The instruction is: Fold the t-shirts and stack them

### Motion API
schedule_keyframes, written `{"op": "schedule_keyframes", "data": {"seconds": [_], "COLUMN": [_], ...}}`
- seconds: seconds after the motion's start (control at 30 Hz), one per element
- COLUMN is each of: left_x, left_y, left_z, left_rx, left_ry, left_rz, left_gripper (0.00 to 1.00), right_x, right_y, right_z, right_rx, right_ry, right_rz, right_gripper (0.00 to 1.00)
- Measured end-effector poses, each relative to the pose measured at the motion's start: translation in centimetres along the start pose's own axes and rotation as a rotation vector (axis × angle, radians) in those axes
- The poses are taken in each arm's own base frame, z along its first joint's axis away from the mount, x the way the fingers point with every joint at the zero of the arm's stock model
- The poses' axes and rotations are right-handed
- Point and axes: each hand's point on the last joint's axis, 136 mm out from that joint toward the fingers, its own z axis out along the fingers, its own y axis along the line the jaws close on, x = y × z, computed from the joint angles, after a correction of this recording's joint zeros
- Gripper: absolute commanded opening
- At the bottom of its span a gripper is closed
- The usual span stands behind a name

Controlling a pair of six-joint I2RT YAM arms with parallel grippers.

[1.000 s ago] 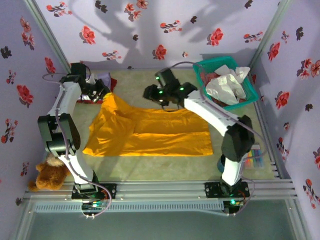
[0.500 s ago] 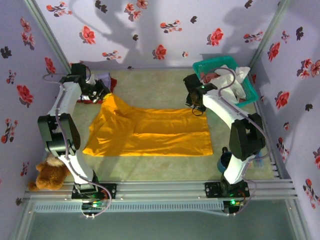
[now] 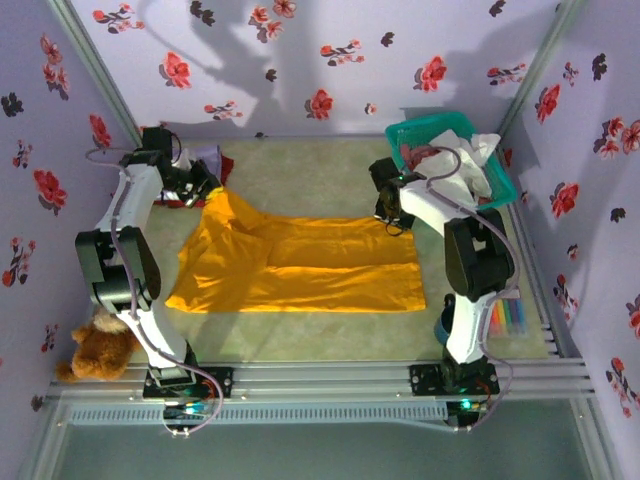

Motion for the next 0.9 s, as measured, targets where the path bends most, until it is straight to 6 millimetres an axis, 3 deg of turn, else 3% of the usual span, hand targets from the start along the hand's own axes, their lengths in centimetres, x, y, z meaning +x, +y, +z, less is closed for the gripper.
{"op": "schedule_keyframes", "data": {"seconds": [0.27, 0.57, 0.9], "left_x": [0.1, 0.3, 0.4], "left_y": [0.1, 0.1, 0.1], "left_z": [0.0, -0.1, -0.2], "left_rx": [-0.003, -0.008, -0.010], "left_ry": [0.005, 0.014, 0.018], "left_rz": [0.003, 0.003, 0.003], "left_gripper": [0.00, 0.00, 0.00], "right_x": [-1.9, -1.1, -1.1], "right_y": [1.7, 1.7, 1.8], "right_z": [0.4, 2.9, 3.8], "right_rx": [-0.029, 0.005, 0.012], "right_ry": [-0.047, -0.018, -0.025], "right_rz": [-0.067, -0.116, -0.141], "right_gripper": [0.36, 0.35, 0.14]}}
